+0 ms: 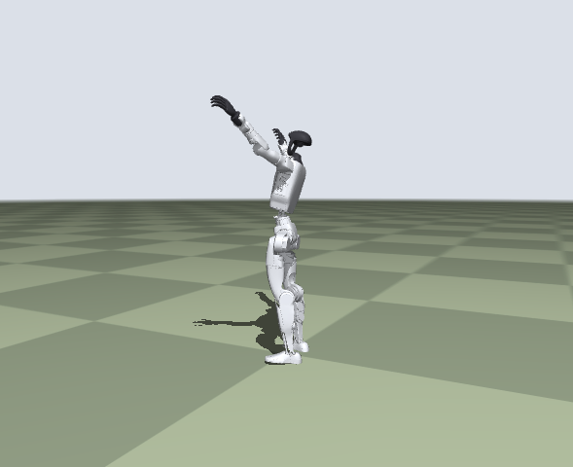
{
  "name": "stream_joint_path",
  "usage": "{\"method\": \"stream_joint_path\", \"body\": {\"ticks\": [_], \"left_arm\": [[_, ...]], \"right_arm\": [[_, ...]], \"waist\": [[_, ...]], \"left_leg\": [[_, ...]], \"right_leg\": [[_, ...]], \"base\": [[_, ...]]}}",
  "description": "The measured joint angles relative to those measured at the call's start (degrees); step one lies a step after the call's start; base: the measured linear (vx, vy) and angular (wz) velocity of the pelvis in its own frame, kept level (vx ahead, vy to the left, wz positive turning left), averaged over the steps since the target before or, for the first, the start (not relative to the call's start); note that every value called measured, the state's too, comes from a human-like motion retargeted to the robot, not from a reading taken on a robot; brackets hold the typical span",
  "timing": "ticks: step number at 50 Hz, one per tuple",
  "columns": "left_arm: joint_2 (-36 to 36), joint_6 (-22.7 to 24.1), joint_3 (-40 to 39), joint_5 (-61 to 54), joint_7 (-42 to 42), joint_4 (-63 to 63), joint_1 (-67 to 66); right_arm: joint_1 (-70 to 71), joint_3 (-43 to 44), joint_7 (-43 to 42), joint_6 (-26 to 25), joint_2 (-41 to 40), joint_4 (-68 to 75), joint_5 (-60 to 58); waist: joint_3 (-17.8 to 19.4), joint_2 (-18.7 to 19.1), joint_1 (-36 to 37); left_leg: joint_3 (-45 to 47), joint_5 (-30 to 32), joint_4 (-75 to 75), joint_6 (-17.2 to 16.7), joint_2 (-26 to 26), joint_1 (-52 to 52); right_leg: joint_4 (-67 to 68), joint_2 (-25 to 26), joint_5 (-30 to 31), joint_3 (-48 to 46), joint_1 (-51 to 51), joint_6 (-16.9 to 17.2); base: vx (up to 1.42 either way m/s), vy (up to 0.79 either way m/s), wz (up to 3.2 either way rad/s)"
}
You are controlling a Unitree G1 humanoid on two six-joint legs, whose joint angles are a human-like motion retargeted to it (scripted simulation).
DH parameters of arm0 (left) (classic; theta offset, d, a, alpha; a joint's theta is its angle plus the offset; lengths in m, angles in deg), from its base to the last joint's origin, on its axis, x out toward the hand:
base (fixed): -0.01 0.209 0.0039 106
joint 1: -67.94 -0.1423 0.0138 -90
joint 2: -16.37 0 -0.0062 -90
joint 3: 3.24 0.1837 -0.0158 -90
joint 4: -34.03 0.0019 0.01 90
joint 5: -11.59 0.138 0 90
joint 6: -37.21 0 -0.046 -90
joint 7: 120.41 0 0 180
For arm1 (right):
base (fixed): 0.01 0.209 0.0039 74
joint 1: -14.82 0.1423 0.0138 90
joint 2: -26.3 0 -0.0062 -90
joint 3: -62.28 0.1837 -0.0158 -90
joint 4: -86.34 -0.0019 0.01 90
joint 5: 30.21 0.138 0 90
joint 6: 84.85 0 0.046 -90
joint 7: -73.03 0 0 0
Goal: In place motions
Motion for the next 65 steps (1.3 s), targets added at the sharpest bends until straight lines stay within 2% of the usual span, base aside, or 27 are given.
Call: {"method": "stream_joint_path", "body": {"ticks": [4,6,8,10,12,14,16,18,20,21,23,24,25,27,29,31,33,35,36,40,42,45,50,53,56,60,65], "left_arm": [[-1.65,3.78,27.7,25.44,-2.9,-13.55,18.14],[-2.49,2.83,44.22,37.55,-3.99,-20.1,29.12],[-6.43,2.34,58.6,49.26,-5.89,-23.59,38.37],[-10.36,3.9,65.62,57.99,-10.35,-24.76,42.19],[-10.58,6.36,65.71,60.66,-16.76,-24.35,41.53],[-7.91,8.11,62.71,56.78,-20.98,-20.74,39.15],[-4.81,8.86,54.95,50.26,-21.97,-12.98,34.03],[-3.39,7.06,40.97,44.17,-22.27,-1.16,25.53],[-2.37,0.86,24.15,37.73,-21.48,11.78,16.08],[-1.1,-5.22,15.77,33.13,-18.86,16.44,11.25],[2.66,-15.59,0.49,24.55,-6.2,24.35,0.83],[5.05,-17.48,-7.5,20.86,2.43,27.74,-5.81],[7.53,-17.95,-15.84,17.38,11.27,31.02,-13.07],[6.69,-17.52,-40.16,7.29,13.42,35.79,-32.29],[-0.12,-15.63,-65.77,-3.05,11.6,36.2,-53.45],[-9.27,-12.72,-83.02,-11.2,13.17,35.79,-66.94],[-17.73,-11.25,-91.6,-16.64,17.2,36.69,-73.35],[-24.72,-10.73,-94.64,-21.03,19.72,38.72,-75.96],[-27.42,-8.68,-94.4,-23.59,20.35,39.39,-76.85],[-34.63,6.94,-90.15,-32.65,16.83,41.5,-80.09],[-34.53,13.33,-88.69,-34.17,11.65,41.5,-80.47],[-29.68,20.53,-87.77,-34.1,8.0,41.49,-79.26],[-12.53,22.14,-80.85,-30.34,7.81,38.2,-74.58],[-3.58,21.42,-72.61,-25.66,5.32,30.93,-65.66],[1.14,21.71,-60.71,-21.45,2.63,19.68,-54.31],[2.68,24.79,-42.23,-13.06,-4.46,4.07,-38.05],[2.37,26.71,-22.36,4.12,-17.63,-14.63,-24.41]], "right_arm": [[22.98,-26.77,-13.83,4.33,-12.17,-10.86,-10.24],[28.78,-34.0,-20.04,6.35,-18.08,-14.23,-15.71],[30.71,-36.7,-24.87,8.09,-21.7,-16.58,-20.6],[30.64,-36.88,-29.69,10.24,-23.24,-17.22,-22.32],[29.0,-35.79,-31.02,12.09,-22.39,-15.48,-20.78],[27.11,-34.09,-30.08,12.66,-19.43,-11.2,-18.88],[23.45,-30.44,-28.8,12.47,-15.2,-4.04,-18.06],[16.76,-23.31,-25.25,10.67,-10.48,4.4,-17.25],[7.65,-12.15,-19.17,6.77,-6.0,12.0,-14.19],[2.42,-5.13,-16.14,5.12,-4.41,15.59,-11.46],[-8.71,10.21,-10.1,3.67,-1.88,22.7,-6.97],[-15.2,18.92,-6.54,3.68,-0.74,26.36,-5.71],[-22.08,28.0,-2.71,3.82,0.42,30.09,-4.82],[-39.6,49.48,5.05,2.19,2.84,36.71,-5.2],[-57.98,69.46,11.87,-0.88,2.87,41.25,-6.52],[-72.79,85.17,16.87,-4.21,-1.94,43.1,-7.72],[-83.64,97.19,17.44,-4.01,-9.87,43.38,-8.0],[-90.49,103.92,15.38,-2.39,-17.28,43.78,-4.86],[-92.35,105.81,14.34,-1.76,-20.32,43.85,-2.43],[-93.82,109.45,11.42,2.45,-27.54,44.18,7.85],[-92.86,108.8,9.45,5.08,-26.67,44.33,12.23],[-89.2,105.14,6.53,7.15,-21.03,43.42,12.92],[-72.9,91.13,3.02,3.87,-7.26,32.7,7.99],[-58.26,74.12,-0.97,4.56,-2.38,19.02,8.35],[-42.06,52.93,-4.37,5.15,0.64,5.13,4.91],[-18.96,24.02,-10.74,5.13,0.37,-10.35,-4.15],[0.31,0.82,-16.3,7.94,-5.32,-27.85,-17.15]], "waist": [[-0.1,0.81,-0.78],[-0.22,1.13,-1.0],[-0.58,0.48,-1.53],[-0.68,-0.32,-1.73],[-0.35,-0.87,-2.05],[0.45,-1.2,-2.9],[0.77,-1.43,-3.55],[0.44,-1.36,-3.29],[0.21,-0.88,-2.69],[0.26,-0.51,-2.92],[0.58,0.4,-3.52],[0.83,0.76,-3.64],[1.11,1.03,-3.65],[2.42,1.23,-2.03],[3.23,2.11,-0.94],[4.49,3.11,-1.68],[5.62,3.23,-2.51],[6.28,2.96,-2.43],[6.4,2.84,-2.35],[7.07,2.86,-2.44],[7.6,2.85,-2.48],[7.97,2.81,-2.7],[7.02,2.15,-2.28],[6.79,1.35,-2.34],[6.34,0.85,-3.14],[5.53,0.34,-4.85],[5.46,0.19,-6.19]], "left_leg": [[-1.46,0.03,-0.03,0.08,-0.06,-0.04],[-2.05,-0.05,0.07,0.07,0.06,0.15],[-2.44,-0.23,0.17,0.08,0.17,0.62],[-2.48,-0.38,0.17,0.13,0.29,0.86],[-2.42,-0.43,0.15,0.16,0.42,0.92],[-2.32,-0.41,0.16,0.15,0.63,0.87],[-2.04,-0.37,0.25,0.02,0.99,0.38],[-1.5,-0.3,0.28,-0.14,1.43,-0.53],[-0.88,-0.18,0.21,-0.3,1.76,-1.33],[-0.64,-0.08,0.19,-0.4,1.79,-1.74],[-0.01,0.09,0.1,-0.6,1.79,-2.46],[0.46,0.13,0.01,-0.69,1.83,-2.74],[1.0,0.17,-0.1,-0.78,1.89,-2.99],[1.81,0.14,-0.27,-0.79,1.96,-2.95],[1.88,0.09,-0.28,-0.75,1.88,-3.04],[1.32,0.06,-0.23,-0.68,1.62,-3.12],[0.65,0.03,-0.2,-0.67,1.28,-3.1],[0.35,0.01,-0.24,-0.67,1.11,-2.81],[0.28,-0.02,-0.23,-0.63,1.03,-2.57],[0.24,-0.12,-0.18,-0.47,0.94,-1.57],[0.33,-0.17,-0.31,-0.4,0.98,-0.84],[0.33,-0.22,-0.52,-0.35,1.14,-0.08],[0.56,-0.18,-0.58,-0.39,1.42,0.24],[0.63,-0.11,-0.5,-0.4,1.39,0.45],[0.4,-0.04,-0.29,-0.45,1.43,0.46],[-0.27,0.09,0.14,-0.54,1.4,0.18],[-0.77,0.42,0.28,-0.57,1.53,0.48]], "right_leg": [[-0.29,0.23,-0.37,-1.12,1.12,0.22],[-0.43,0.44,-0.56,-1.51,1.81,0.28],[-0.48,0.61,-0.75,-1.74,2.58,0.32],[-0.47,0.84,-0.83,-1.67,2.77,0.27],[-0.39,1.06,-0.8,-1.38,2.61,0.14],[-0.34,1.31,-0.7,-1.12,2.35,0.01],[-0.27,1.47,-0.57,-0.91,1.67,-0.02],[-0.12,1.54,-0.33,-0.67,0.4,0.05],[-0.02,1.54,-0.05,-0.48,-0.82,0.11],[0.02,1.43,0.06,-0.36,-1.4,0.12],[0.12,1.25,0.2,0.13,-2.56,0.05],[0.16,1.26,0.27,0.52,-3.16,-0.02],[0.19,1.32,0.35,0.96,-3.78,-0.09],[0.18,1.51,0.49,1.87,-4.33,-0.18],[0.05,1.61,0.5,2.06,-4.47,-0.22],[-0.08,1.49,0.35,1.66,-4.21,-0.22],[-0.18,1.29,0.13,1.25,-3.79,-0.23],[-0.3,1.24,-0.03,1.13,-3.26,-0.17],[-0.34,1.22,-0.07,1.14,-2.98,-0.17],[-0.36,1.38,-0.12,1.51,-2.11,-0.31],[-0.36,1.57,-0.12,1.58,-1.57,-0.36],[-0.27,1.79,-0.14,1.58,-1.05,-0.36],[-0.15,2.01,-0.05,1.66,-0.93,-0.47],[0.04,1.89,-0.02,1.65,-0.71,-0.55],[0.13,1.74,-0.08,1.39,-0.37,-0.56],[-0.08,1.64,-0.2,0.8,0.33,-0.59],[-0.22,1.68,-0.25,0.07,1.33,-0.52]], "base": [[0.0,-0.05,0.32],[0.13,-0.11,0.21],[0.16,-0.14,0.07],[0.05,-0.1,-0.09],[-0.07,-0.07,-0.17],[-0.1,-0.06,-0.17],[-0.11,-0.02,-0.17],[-0.14,0.06,-0.21],[-0.14,0.05,-0.23],[-0.09,0.02,-0.19],[-0.06,0.05,-0.21],[-0.12,0.11,-0.3],[-0.18,0.15,-0.38],[-0.16,0.16,-0.37],[-0.08,0.09,-0.09],[-0.1,0.02,0.25],[-0.08,-0.03,0.33],[-0.02,-0.01,0.1],[0.0,0.0,0.0],[0.03,0.0,-0.04],[0.0,0.0,0.0],[0.0,0.0,0.0],[0.0,-0.05,-0.02],[-0.04,-0.22,0.0],[-0.05,-0.25,0.1],[-0.12,-0.3,0.2],[-0.04,-0.19,0.14]]}}
